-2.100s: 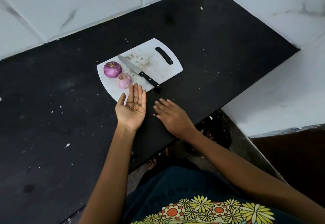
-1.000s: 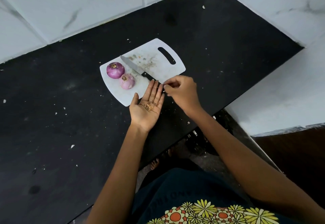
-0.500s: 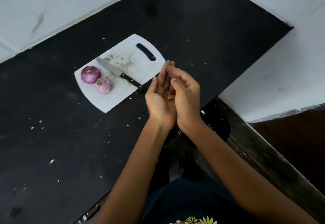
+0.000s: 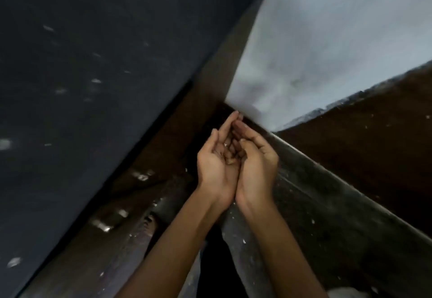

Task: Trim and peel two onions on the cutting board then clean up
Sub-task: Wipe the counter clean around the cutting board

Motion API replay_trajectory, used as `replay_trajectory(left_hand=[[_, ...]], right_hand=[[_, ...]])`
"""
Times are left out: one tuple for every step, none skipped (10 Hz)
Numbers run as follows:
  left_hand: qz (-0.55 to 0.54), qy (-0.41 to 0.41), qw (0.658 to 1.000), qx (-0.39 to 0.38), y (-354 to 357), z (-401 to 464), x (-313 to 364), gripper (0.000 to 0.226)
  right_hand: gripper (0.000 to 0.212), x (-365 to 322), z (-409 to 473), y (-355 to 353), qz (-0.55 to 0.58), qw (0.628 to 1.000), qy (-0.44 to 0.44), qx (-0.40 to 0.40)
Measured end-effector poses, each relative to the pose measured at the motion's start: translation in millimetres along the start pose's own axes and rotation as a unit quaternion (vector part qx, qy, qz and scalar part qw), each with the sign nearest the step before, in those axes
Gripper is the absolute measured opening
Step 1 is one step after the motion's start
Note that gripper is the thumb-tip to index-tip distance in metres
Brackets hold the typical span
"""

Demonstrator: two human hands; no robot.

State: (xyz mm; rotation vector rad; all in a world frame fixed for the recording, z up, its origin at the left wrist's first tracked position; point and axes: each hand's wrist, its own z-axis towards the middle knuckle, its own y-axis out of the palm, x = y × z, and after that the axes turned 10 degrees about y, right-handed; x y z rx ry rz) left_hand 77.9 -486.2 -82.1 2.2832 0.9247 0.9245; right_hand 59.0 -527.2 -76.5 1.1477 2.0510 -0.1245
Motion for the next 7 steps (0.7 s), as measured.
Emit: replay_trajectory(left_hand=[[0.004,-0.011,0.998,0.058,-15,52,-37,0.048],[0.001,-0.008,0.993,0.119,-40,108,-69,0.049],[0.012,-0.014,0.985,0.169,-70,155,-89,0.049],[0.065,-0.029,0.983,0.17,-106,199,-105,0.053],[0.124,-0.062,0.976,0.167,-145,233,-117,0.068],[0.161,-0.106,0.966,0.175,-178,264,-129,0.08],[0.215,-0.132,0.951,0.178,-188,280,-143,0.084]], right_hand=[[0.036,18,61,-21,0.0,0.999,0.038,0.022],[0.026,49,127,-35,0.002,0.996,0.08,0.042],[0.019,89,190,-46,-0.014,0.992,0.112,0.051],[0.019,135,247,-59,-0.009,0.986,0.16,0.036],[0.016,171,286,-73,0.003,0.972,0.227,0.055],[0.026,199,315,-87,-0.003,0.953,0.287,0.095],[0.039,206,322,-96,-0.02,0.943,0.329,0.048]])
